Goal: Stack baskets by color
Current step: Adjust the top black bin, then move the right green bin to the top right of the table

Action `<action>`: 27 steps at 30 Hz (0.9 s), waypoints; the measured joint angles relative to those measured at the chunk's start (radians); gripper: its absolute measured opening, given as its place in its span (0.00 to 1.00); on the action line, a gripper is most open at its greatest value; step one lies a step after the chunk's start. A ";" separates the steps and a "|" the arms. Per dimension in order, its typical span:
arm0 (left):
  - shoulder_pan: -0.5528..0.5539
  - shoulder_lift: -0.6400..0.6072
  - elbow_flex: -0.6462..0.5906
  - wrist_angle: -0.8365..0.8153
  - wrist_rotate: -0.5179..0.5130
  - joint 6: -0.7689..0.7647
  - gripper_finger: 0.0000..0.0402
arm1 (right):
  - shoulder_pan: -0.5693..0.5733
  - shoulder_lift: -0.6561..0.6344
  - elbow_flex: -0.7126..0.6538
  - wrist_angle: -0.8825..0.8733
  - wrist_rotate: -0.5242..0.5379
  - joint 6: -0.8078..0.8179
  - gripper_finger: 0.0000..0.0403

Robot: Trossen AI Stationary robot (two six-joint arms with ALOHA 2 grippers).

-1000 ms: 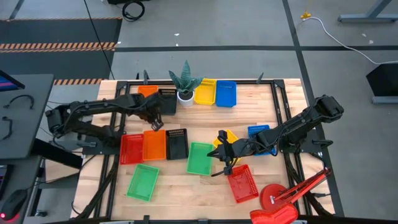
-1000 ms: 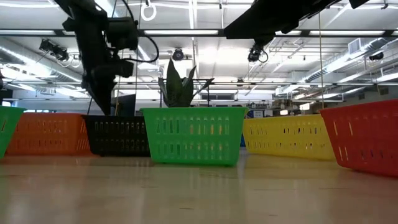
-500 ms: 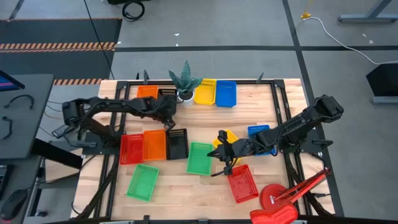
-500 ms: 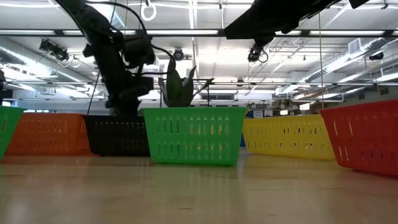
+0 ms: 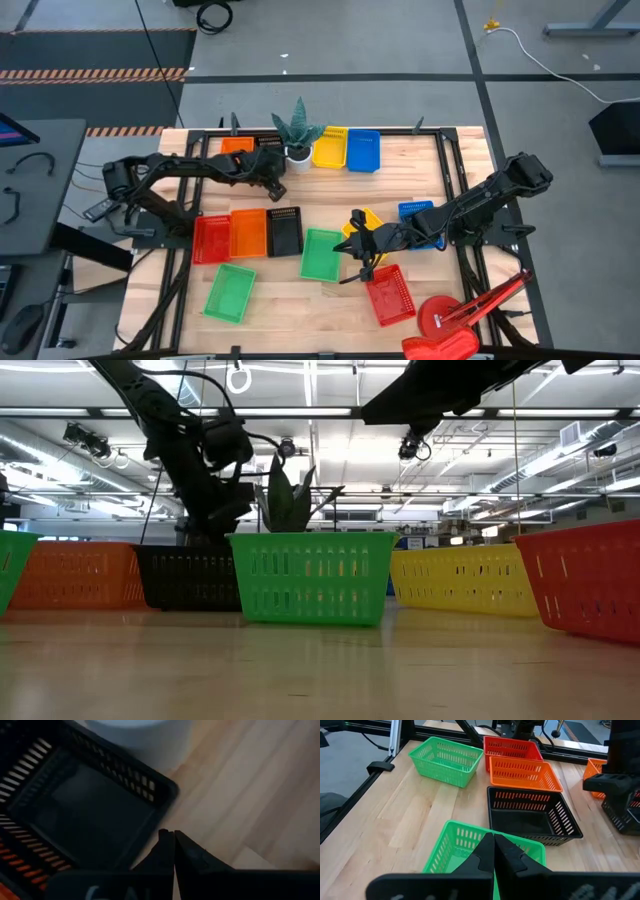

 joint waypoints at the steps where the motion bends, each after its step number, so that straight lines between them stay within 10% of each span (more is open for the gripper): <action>1: -0.007 -0.006 0.000 -0.001 0.010 -0.003 0.01 | 0.000 0.000 0.000 -0.002 0.000 0.000 0.01; 7: -0.077 -0.124 0.002 -0.082 0.066 -0.054 0.01 | 0.003 0.000 0.000 -0.038 0.023 0.001 0.01; 13: -0.233 -0.281 0.000 -0.175 0.044 -0.123 0.01 | 0.021 -0.033 0.032 -0.307 0.263 0.170 0.01; 21: -0.507 -0.314 0.000 -0.102 -0.213 -0.166 0.03 | 0.023 -0.032 0.272 -1.020 0.006 0.496 0.03; 27: -0.635 -0.287 -0.001 -0.057 -0.365 -0.206 0.04 | 0.058 -0.034 0.281 -1.122 -0.136 0.564 0.11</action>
